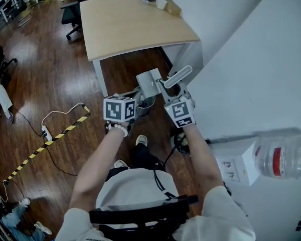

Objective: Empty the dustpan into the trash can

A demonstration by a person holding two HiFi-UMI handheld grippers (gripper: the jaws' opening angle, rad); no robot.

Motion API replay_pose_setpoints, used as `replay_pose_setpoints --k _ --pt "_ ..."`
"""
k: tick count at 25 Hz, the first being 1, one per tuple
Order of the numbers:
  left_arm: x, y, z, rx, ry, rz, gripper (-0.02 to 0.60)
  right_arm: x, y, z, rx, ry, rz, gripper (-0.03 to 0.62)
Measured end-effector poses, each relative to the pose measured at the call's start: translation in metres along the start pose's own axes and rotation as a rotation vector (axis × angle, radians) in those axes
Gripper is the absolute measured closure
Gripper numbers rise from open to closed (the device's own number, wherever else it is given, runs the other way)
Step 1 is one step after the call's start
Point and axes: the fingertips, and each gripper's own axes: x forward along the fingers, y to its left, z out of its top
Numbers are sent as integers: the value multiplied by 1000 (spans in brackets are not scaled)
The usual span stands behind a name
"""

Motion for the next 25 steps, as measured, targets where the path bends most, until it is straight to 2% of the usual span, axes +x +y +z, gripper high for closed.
replay_pose_setpoints --k 7,13,20,25 --pt "48 -12 44 48 5 -22 592 28 -54 2 84 34 -15 476" --pt "107 -22 79 68 16 -45 592 58 -121 -7 177 61 -34 476" --pt "170 -25 114 93 36 -44 592 95 -209 -27 280 85 -87 476" --pt "205 -25 123 86 52 -33 592 114 -260 -51 346 123 -151 476"
